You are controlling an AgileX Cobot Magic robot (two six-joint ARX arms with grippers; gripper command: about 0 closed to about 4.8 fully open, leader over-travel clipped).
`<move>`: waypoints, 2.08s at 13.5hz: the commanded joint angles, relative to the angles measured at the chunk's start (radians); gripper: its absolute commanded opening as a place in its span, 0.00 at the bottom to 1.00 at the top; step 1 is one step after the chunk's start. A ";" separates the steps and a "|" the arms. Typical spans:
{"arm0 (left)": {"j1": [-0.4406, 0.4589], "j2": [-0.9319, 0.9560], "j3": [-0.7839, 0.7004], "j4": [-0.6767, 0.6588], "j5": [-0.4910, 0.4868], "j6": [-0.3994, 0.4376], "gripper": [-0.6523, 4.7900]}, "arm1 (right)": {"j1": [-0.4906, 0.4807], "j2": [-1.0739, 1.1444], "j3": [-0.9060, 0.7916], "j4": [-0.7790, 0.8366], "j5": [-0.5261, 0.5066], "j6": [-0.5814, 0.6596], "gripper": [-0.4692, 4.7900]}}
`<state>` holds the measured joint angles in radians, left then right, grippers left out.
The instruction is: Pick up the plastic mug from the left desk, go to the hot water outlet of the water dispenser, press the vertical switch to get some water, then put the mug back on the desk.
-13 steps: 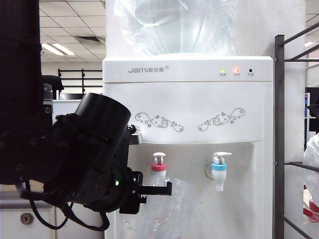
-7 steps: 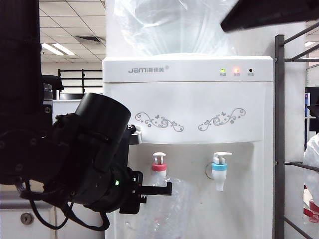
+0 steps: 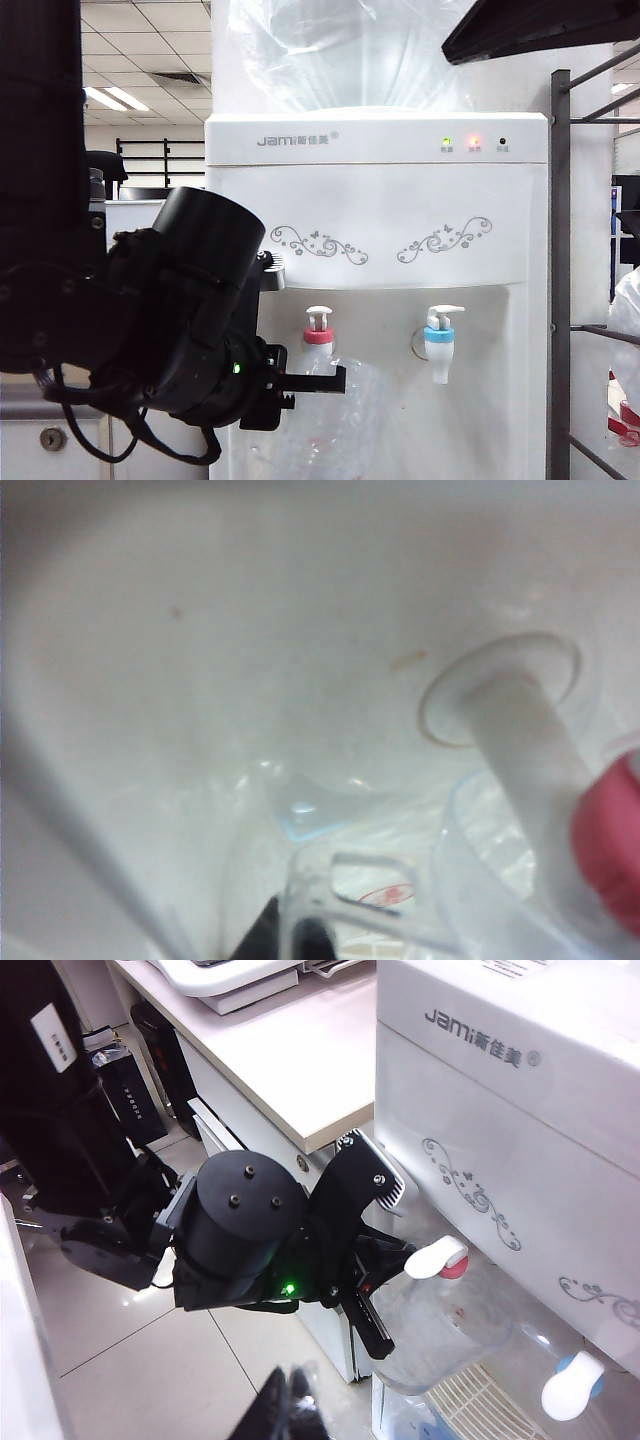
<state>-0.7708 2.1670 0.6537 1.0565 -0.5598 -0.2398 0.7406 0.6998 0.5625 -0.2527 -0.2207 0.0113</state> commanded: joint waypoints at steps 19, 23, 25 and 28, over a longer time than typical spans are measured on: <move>-0.116 -0.003 -0.085 0.188 -0.134 -0.076 0.11 | 0.000 -0.001 0.002 0.047 0.488 0.018 0.08; -0.113 -0.003 -0.084 0.165 -0.116 -0.085 0.11 | 0.000 -0.001 0.002 0.047 0.488 0.018 0.08; -0.100 -0.003 -0.084 0.160 -0.094 -0.061 0.11 | 0.000 -0.001 0.002 0.047 0.488 0.018 0.08; -0.103 -0.004 -0.084 0.229 -0.123 -0.015 0.11 | 0.000 -0.001 0.002 0.047 0.488 0.018 0.08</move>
<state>-0.8711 2.1719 0.5655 1.2217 -0.6613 -0.2638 0.7395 0.7002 0.5625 -0.2230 0.2657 0.0261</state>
